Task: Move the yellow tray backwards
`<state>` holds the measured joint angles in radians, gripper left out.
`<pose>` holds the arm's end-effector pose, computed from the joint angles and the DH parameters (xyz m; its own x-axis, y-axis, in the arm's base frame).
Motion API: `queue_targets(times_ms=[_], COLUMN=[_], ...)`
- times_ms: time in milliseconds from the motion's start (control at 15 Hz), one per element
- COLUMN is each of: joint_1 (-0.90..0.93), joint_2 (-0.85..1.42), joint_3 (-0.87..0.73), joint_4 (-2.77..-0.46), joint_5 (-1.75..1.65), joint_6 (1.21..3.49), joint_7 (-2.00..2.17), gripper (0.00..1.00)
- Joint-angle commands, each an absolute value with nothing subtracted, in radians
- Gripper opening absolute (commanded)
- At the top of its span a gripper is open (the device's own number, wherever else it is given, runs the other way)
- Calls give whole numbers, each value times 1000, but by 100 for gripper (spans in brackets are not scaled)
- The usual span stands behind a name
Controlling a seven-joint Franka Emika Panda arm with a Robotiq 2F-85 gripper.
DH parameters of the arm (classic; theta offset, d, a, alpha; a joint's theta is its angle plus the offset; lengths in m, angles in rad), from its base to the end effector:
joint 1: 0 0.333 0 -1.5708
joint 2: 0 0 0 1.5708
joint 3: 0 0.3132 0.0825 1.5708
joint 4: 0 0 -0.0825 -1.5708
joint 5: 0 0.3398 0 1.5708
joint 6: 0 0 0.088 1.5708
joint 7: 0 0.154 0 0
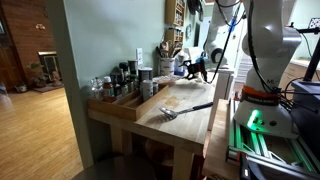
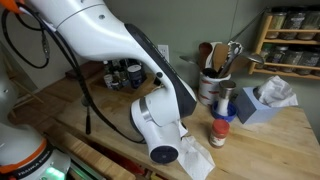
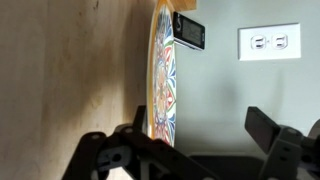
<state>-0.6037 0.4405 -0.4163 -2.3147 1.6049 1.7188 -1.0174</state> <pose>0.3531 -0.3208 0.1908 0.4399 -0.8914 -0.1089 -0.3073 -0.0355 -0.9510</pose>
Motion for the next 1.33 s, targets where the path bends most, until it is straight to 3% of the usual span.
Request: queue_targets(times_ms=[0,667,1267], joint_1=[-559,-471,-450], joint_2=[485,424,-37], joint_3=[-421,-481,-551], joint_4=[-2281,-2283,-2545], joint_5=[1652,1673,1106], joint_6=[1777,2036,2311], joint_7=[-990,-1013,-1128], gripper=[100,100,100])
